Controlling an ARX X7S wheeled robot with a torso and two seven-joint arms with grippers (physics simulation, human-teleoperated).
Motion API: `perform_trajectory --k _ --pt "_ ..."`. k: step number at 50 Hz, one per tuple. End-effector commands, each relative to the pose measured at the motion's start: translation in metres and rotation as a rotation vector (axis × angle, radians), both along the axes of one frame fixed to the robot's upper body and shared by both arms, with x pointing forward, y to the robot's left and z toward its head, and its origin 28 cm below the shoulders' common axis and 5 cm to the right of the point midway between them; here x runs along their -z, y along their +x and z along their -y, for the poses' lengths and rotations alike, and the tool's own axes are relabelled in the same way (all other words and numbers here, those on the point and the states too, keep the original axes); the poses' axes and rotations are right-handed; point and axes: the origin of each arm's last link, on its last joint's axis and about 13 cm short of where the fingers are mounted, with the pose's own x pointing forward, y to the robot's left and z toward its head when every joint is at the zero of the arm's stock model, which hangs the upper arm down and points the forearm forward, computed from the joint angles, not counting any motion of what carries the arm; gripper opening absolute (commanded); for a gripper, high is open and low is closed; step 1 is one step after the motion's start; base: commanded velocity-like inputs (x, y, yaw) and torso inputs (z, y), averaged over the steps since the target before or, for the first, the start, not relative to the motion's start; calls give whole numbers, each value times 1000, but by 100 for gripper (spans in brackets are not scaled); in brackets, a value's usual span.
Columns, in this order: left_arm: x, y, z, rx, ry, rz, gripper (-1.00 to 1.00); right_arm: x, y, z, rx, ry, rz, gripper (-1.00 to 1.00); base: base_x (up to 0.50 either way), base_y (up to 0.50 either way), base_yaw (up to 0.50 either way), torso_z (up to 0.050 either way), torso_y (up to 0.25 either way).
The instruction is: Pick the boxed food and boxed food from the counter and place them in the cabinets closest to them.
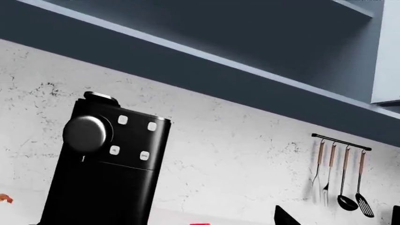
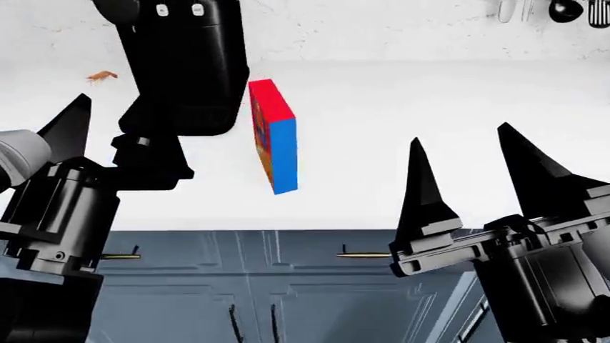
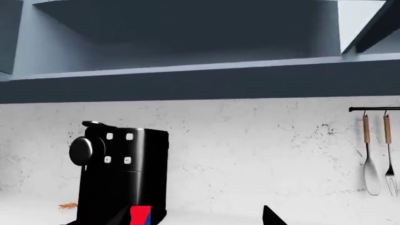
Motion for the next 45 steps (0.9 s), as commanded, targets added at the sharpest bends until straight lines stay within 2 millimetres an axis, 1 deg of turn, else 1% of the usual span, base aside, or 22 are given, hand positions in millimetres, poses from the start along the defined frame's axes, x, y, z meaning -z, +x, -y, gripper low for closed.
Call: perform_trajectory --k 1,12,20,24,29,37,45 --pt "-1 -1 0 1 0 2 100 0 -2 -1 0 -9 18 100 269 498 0 0 0" --pt "0 -1 0 2 3 2 100 -1 -2 0 3 -5 9 100 248 498 0 0 0" --pt "0 0 1 3 5 0 100 -1 -3 0 -32 16 13 100 255 468 0 0 0" --pt "1 0 1 3 7 -1 100 -2 -2 1 -34 27 -11 100 87 51 0 0 3" --pt "1 0 1 6 10 -2 100 1 6 -3 -2 0 -107 100 0 0 0 0 0" --pt "1 0 1 7 11 -4 100 17 26 -9 -40 -65 -287 100 0 0 0 0 0" --pt "1 0 1 10 13 -7 100 23 33 -11 -63 -83 -347 100 0 0 0 0 0"
